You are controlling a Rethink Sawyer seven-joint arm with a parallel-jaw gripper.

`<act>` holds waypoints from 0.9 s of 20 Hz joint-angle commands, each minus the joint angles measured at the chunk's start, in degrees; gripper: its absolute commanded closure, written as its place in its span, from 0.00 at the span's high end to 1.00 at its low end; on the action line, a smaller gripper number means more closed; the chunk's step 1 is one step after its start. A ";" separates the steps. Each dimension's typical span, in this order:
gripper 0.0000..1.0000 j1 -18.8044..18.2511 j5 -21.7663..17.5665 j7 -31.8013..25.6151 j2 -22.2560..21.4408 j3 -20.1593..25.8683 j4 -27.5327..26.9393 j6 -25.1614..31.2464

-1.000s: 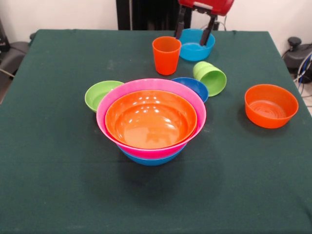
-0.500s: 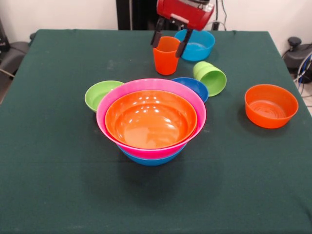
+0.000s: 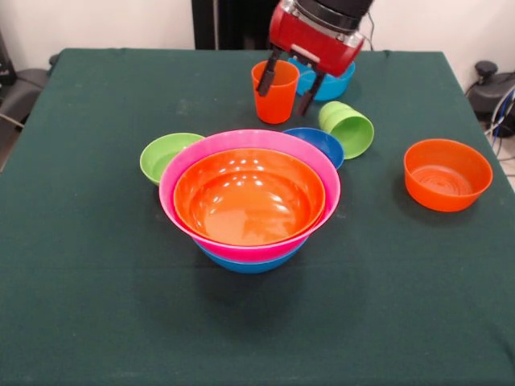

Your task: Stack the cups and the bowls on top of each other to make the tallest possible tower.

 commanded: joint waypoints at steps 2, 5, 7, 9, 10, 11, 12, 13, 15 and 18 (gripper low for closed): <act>1.00 -0.91 0.69 3.87 0.70 3.99 -3.29 5.80; 1.00 -5.74 -1.27 -4.84 -5.80 9.43 0.57 1.56; 1.00 -9.06 -2.11 -8.59 -10.11 12.83 3.23 -1.37; 1.00 -11.81 -2.29 -11.58 -14.04 15.22 5.02 -0.34; 1.00 -13.51 -1.98 -12.92 -15.61 16.79 5.79 0.67; 1.00 -15.21 -1.67 -14.25 -17.18 18.36 6.57 1.67; 1.00 -17.20 -1.47 -16.35 -18.16 20.32 7.04 3.40; 1.00 -19.18 -1.27 -18.44 -19.14 22.27 7.52 5.14; 1.00 -22.89 -1.39 -21.18 -20.17 25.73 8.45 6.84; 1.00 -27.88 -2.67 -25.32 -21.49 29.95 9.72 8.73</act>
